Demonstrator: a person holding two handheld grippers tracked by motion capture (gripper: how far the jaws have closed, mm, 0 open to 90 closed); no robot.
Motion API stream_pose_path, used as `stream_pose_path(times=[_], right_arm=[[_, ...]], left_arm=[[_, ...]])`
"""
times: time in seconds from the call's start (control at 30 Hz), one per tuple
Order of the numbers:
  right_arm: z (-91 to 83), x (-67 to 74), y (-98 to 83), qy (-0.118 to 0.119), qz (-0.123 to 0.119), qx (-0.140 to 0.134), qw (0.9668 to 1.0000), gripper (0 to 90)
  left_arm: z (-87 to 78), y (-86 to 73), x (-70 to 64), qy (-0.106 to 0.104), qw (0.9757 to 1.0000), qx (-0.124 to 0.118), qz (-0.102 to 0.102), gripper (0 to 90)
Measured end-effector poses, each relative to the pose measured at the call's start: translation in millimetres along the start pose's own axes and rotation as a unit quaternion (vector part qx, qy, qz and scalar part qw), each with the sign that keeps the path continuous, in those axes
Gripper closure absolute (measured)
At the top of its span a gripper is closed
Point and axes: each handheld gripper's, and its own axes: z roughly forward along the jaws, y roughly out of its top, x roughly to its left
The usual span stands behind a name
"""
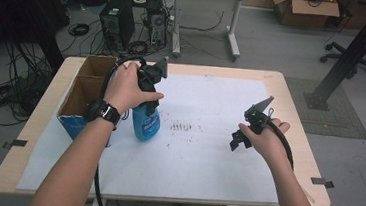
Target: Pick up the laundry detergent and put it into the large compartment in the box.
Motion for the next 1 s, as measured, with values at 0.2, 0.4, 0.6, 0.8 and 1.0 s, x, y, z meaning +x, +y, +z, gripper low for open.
stream_pose_path(times=[0.2, 0.4, 0.6, 0.8, 1.0], right_arm=[[-5.3, 4.0, -0.7, 0.004, -0.002, -0.001, 1.0, 3.9], [-10.8, 7.3, -0.5, 0.006, -0.003, -0.006, 1.0, 3.8], [-14.8, 8.1, 0.6, 0.01, -0.003, -0.01, 0.9999, 3.7], [-14.1, 6.8, 2.0, 0.014, -0.002, -0.009, 0.9999, 3.8], [-12.7, 4.0, 2.9, 0.016, 0.002, -0.008, 0.9998, 3.9]], left_arm=[[-24.8, -2.0, -2.7, -0.003, 1.0, -0.007, -0.001, 37.3], [-62.9, -4.6, -4.6, -0.008, 0.9997, -0.022, -0.008, 37.3], [-89.9, -6.5, -4.0, 0.0, 0.9996, -0.023, -0.018, 37.3], [-112.9, -10.4, 4.0, 0.001, 0.9987, -0.03, -0.041, 37.3], [-130.8, -16.2, 14.7, 0.001, 0.9963, -0.035, -0.079, 37.4]])
